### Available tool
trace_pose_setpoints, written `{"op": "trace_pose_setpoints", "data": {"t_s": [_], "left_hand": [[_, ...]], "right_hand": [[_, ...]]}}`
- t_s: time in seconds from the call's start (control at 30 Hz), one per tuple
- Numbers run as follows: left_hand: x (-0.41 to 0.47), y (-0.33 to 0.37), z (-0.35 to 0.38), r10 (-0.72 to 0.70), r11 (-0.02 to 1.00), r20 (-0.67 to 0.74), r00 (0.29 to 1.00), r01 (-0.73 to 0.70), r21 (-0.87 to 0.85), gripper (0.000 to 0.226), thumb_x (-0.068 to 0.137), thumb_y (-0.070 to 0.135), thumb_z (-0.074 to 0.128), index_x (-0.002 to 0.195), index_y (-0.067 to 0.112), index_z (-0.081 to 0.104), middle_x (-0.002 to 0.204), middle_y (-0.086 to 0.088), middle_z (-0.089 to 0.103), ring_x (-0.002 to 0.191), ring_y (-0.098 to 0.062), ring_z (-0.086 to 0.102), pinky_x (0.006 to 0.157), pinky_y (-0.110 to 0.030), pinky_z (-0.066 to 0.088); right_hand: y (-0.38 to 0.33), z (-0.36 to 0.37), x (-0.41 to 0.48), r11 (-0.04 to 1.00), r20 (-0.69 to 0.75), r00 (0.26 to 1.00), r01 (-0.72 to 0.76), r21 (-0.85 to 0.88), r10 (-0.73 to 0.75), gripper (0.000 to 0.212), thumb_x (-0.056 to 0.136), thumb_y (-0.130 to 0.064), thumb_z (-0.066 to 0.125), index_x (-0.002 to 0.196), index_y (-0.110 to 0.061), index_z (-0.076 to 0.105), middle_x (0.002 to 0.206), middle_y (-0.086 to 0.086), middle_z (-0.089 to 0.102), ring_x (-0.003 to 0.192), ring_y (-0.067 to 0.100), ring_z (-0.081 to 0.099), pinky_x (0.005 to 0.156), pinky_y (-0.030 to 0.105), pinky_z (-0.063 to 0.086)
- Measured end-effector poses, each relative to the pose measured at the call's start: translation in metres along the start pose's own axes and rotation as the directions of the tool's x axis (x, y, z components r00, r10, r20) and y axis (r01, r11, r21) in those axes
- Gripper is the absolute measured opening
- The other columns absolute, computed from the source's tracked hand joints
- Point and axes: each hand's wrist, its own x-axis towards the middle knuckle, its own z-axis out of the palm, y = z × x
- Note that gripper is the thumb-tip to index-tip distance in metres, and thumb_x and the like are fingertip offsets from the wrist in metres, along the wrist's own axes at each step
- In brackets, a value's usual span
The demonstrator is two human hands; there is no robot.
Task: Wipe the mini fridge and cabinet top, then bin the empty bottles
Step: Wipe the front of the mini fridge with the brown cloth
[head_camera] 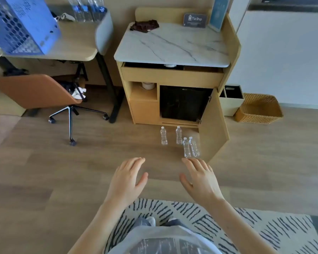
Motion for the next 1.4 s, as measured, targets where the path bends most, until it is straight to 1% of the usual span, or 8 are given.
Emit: {"op": "trace_pose_setpoints", "data": {"t_s": [0.27, 0.43, 0.57, 0.8, 1.0, 1.17, 1.33, 1.4], "left_hand": [[0.014, 0.003, 0.006, -0.047, 0.999, -0.075, 0.996, 0.046, -0.019, 0.041, 0.097, 0.032, 0.056, 0.135, 0.014, 0.057, 0.135, 0.003, 0.057, 0.127, -0.015, 0.051, 0.103, -0.032, 0.044], [0.055, -0.017, -0.016, -0.048, 0.999, -0.145, 0.988, 0.047, -0.009, 0.04, 0.096, 0.03, 0.057, 0.133, 0.015, 0.058, 0.133, 0.004, 0.058, 0.125, -0.015, 0.051, 0.099, -0.031, 0.045], [0.111, -0.043, -0.038, -0.056, 0.998, -0.221, 0.974, 0.052, -0.023, 0.036, 0.094, 0.026, 0.06, 0.128, 0.014, 0.06, 0.127, 0.003, 0.061, 0.118, -0.017, 0.054, 0.093, -0.032, 0.047], [0.22, -0.121, -0.062, -0.054, 0.998, -0.171, 0.984, 0.05, -0.026, 0.035, 0.094, 0.026, 0.062, 0.127, 0.013, 0.061, 0.127, 0.002, 0.061, 0.119, -0.02, 0.054, 0.093, -0.034, 0.05], [0.335, -0.189, -0.129, 0.033, 0.999, -0.166, 0.986, -0.029, 0.027, 0.035, 0.094, 0.028, 0.06, 0.126, 0.013, 0.062, 0.125, 0.002, 0.062, 0.117, -0.018, 0.055, 0.093, -0.028, 0.045], [0.426, -0.231, -0.165, 0.028, 1.0, -0.18, 0.983, -0.027, 0.012, 0.034, 0.095, 0.028, 0.058, 0.125, 0.013, 0.062, 0.125, 0.0, 0.062, 0.116, -0.018, 0.054, 0.089, -0.027, 0.044], [0.492, -0.254, -0.158, 0.004, 0.999, -0.143, 0.99, -0.008, -0.032, 0.032, 0.094, 0.027, 0.06, 0.122, 0.012, 0.063, 0.12, 0.001, 0.063, 0.112, -0.02, 0.056, 0.086, -0.03, 0.049], [0.52, -0.263, -0.152, -0.001, 0.999, -0.137, 0.991, -0.005, -0.041, 0.031, 0.093, 0.026, 0.062, 0.121, 0.012, 0.064, 0.118, 0.001, 0.064, 0.11, -0.019, 0.057, 0.085, -0.03, 0.05]], "right_hand": [[0.02, 0.007, 0.015, 0.998, 0.009, 0.998, 0.057, -0.011, -0.057, 0.041, 0.084, -0.024, 0.072, 0.121, -0.009, 0.062, 0.12, 0.006, 0.065, 0.107, 0.03, 0.062, 0.086, 0.042, 0.052], [0.02, 0.006, 0.064, 0.998, -0.031, 0.997, 0.068, 0.006, -0.067, 0.042, 0.086, -0.025, 0.069, 0.124, -0.009, 0.06, 0.123, 0.007, 0.064, 0.111, 0.029, 0.06, 0.09, 0.042, 0.051], [0.013, 0.015, 0.129, 0.997, -0.092, 0.994, 0.069, 0.028, -0.066, 0.038, 0.09, -0.028, 0.062, 0.123, -0.009, 0.062, 0.12, 0.006, 0.065, 0.111, 0.029, 0.06, 0.089, 0.042, 0.052], [-0.015, 0.059, 0.267, 0.996, -0.05, 0.995, 0.083, 0.01, -0.083, 0.036, 0.087, -0.022, 0.072, 0.118, -0.006, 0.066, 0.118, 0.01, 0.067, 0.107, 0.033, 0.064, 0.087, 0.044, 0.053], [-0.049, 0.071, 0.402, 0.998, -0.091, 0.995, 0.038, 0.04, -0.034, 0.038, 0.096, -0.032, 0.056, 0.128, -0.012, 0.06, 0.127, 0.004, 0.062, 0.116, 0.025, 0.057, 0.096, 0.04, 0.049], [-0.059, 0.079, 0.485, 0.998, -0.076, 0.996, -0.045, 0.055, 0.049, 0.043, 0.096, -0.037, 0.049, 0.129, -0.012, 0.059, 0.126, 0.003, 0.063, 0.117, 0.024, 0.056, 0.097, 0.04, 0.049], [-0.045, 0.098, 0.556, 0.998, -0.05, 0.997, -0.054, 0.022, 0.055, 0.036, 0.093, -0.029, 0.064, 0.123, -0.009, 0.063, 0.118, 0.007, 0.066, 0.109, 0.028, 0.061, 0.092, 0.04, 0.051], [-0.037, 0.106, 0.591, 0.999, -0.058, 0.998, -0.036, 0.015, 0.037, 0.035, 0.093, -0.028, 0.061, 0.122, -0.007, 0.064, 0.117, 0.008, 0.067, 0.108, 0.029, 0.062, 0.091, 0.041, 0.052]]}}
